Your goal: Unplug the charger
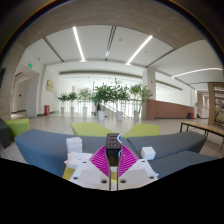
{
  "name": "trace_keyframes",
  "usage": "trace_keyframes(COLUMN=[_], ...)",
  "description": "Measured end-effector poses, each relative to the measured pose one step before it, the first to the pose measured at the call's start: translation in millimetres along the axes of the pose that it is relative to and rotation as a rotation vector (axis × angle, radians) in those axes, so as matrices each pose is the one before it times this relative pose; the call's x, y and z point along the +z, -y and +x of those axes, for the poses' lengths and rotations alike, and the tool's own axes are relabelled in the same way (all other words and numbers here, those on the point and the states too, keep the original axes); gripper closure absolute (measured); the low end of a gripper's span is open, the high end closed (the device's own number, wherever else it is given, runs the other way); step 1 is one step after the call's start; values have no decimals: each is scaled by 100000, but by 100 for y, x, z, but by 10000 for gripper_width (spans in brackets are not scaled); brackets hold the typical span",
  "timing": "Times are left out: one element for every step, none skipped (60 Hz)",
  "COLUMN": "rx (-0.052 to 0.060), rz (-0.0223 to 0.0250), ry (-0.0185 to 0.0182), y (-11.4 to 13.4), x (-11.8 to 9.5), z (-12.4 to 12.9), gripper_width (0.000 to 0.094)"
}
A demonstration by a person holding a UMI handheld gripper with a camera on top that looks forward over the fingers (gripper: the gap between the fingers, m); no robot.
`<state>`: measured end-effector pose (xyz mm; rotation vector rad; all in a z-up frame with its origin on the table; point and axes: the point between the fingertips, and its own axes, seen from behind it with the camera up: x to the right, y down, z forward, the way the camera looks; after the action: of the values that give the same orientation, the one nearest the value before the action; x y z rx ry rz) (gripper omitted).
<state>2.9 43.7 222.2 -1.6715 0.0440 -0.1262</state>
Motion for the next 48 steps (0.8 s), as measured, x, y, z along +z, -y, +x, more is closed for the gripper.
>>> trace_keyframes(rx=[252,344,431,500,153,18,-198,-280,-273,-520,-659,-286,-501,-759,-427,-294,-234,-415,-796,-816,-109,136,35,341,217,155,79,53,-43,200,-88,-250,-396,-323,-181,114,93,-73,-60,-245,-548,-673,-1152,-1193,-923,-613,-343,129], rz=[747,119,-351,-721,-1017,-1017,-1137,-1312,-1680,-2123,-2674,-2530,-3100,-3880,-3672,-3588,-3527,-3846,-4148,-4409,-3147,-3121,-3525,-2328,-1763,-1362,-1116,-990,-1278,-122,-508,-509,-446,-314,148,229,168,-697,-626,-1111,-1166,-728,-472,-496,-434,-385,-325,-564], ry=[226,105,29,-91,-286,-177,-321,-512,-666,-825,-726,-335,-241,33,478,412,260,159,259,504,758,593,159,4,-313,-595,-677,-657,-612,-272,-77,327,434,401,194,227,35,167,622,470,249,531,385,358,454,491,448,402], y=[381,487,274,101,325,-198,-400,-402,-615,-938,-981,-529,-1103,-1376,-1326,-1312,-1353,-1425,-1821,-1464,-1255,-1129,-1135,-941,-757,-627,-471,-395,-157,-592,-171,-136,100,2,177,35,354,434,-463,-246,38,-356,-24,230,-22,-29,-13,-17], x=[1105,-64,-12,229,-1111,200,275,259,302,-1160,326,1795,522,-156,518,453,490,486,117,554,502,495,506,469,426,448,421,397,541,123,231,230,338,161,147,-4,218,24,127,147,64,24,39,60,14,0,15,98], z=[1215,398,475,626,-203,565,657,664,652,176,607,926,344,60,289,305,342,313,257,167,191,172,117,223,274,306,304,290,213,194,52,-25,-98,-62,-13,33,-10,-48,-104,-73,-22,-40,-19,-47,-54,-31,-23,25], gripper_width=[869,868,868,868,868,868,868,868,868,868,868,869,869,869,869,869,869,868,868,869,869,869,870,868,868,867,867,868,868,867,867,867,867,868,867,866,865,863,852,843,822,808,795,780,772,760,752,740])
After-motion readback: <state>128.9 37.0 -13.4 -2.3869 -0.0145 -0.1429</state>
